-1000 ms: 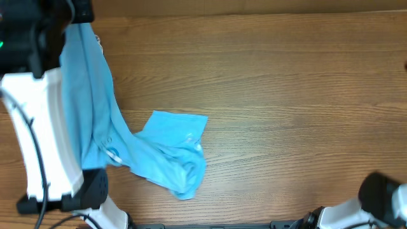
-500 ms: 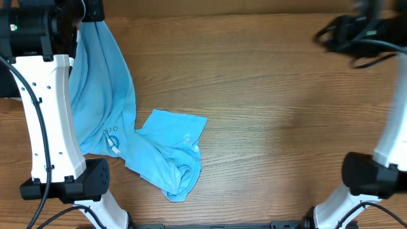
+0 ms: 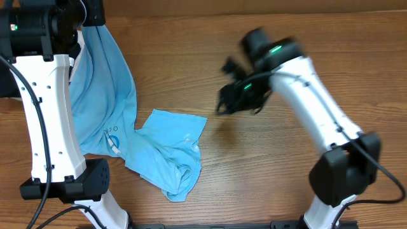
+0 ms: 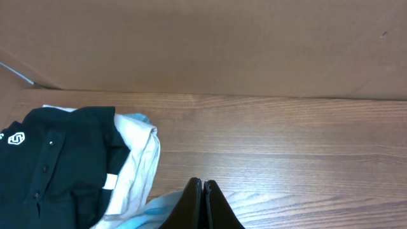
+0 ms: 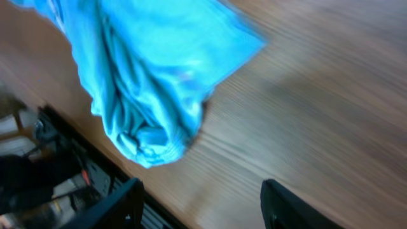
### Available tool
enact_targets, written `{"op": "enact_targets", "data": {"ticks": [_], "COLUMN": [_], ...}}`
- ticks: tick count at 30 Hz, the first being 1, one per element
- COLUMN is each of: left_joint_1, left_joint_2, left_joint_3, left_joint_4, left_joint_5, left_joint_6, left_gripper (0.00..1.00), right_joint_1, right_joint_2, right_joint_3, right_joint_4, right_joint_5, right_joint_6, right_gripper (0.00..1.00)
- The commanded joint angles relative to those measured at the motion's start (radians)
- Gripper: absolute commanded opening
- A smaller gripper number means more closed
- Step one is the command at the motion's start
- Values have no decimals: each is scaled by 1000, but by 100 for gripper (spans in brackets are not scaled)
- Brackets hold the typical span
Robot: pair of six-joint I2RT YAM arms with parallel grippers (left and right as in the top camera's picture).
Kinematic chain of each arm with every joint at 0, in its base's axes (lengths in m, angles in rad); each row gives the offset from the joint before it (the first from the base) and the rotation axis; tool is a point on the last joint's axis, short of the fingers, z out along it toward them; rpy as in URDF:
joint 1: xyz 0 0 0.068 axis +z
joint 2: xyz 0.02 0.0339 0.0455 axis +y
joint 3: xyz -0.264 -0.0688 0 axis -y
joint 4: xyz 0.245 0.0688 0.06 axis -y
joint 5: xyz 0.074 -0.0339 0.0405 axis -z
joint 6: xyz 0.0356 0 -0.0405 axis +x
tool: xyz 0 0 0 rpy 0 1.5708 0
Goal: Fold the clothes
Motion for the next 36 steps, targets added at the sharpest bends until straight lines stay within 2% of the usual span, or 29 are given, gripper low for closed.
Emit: {"op": "enact_targets", "data": {"ticks": [1, 7, 10, 15, 19, 29, 33, 36], "left_joint_1": [4, 4, 4, 4, 4, 4, 4, 4], "left_joint_2": [-16, -15, -15, -15, -15, -15, -15, -15], "left_joint_3": [12, 12, 12, 12, 12, 12, 12, 12], "left_joint_4": [1, 0, -6, -23, -26, -34, -33, -33], "left_joint_5": [-10, -10, -10, -10, -10, -10, -10, -10], "left_joint_6": [-10, -10, -10, -10, -10, -10, -10, -10], "left_gripper": [4, 4, 4, 4, 4, 4, 4, 4], "right_joint_1": [96, 218, 266, 341, 410, 446, 452, 443], "right_joint_2": [-18, -18, -17, -16, -16, -16, -16, -16], "right_joint_3": [-100, -261, -333, -403, -408, -375, -364, -362], "right_joint_4": [77, 208, 256, 270, 272, 287, 327, 359], "right_joint_5": [24, 38, 38, 45, 97, 152, 293, 319], "right_joint_6": [77, 91, 85, 3, -80, -182, -182, -147], "right_gripper": [64, 67, 73, 75, 77, 72, 73, 75]}}
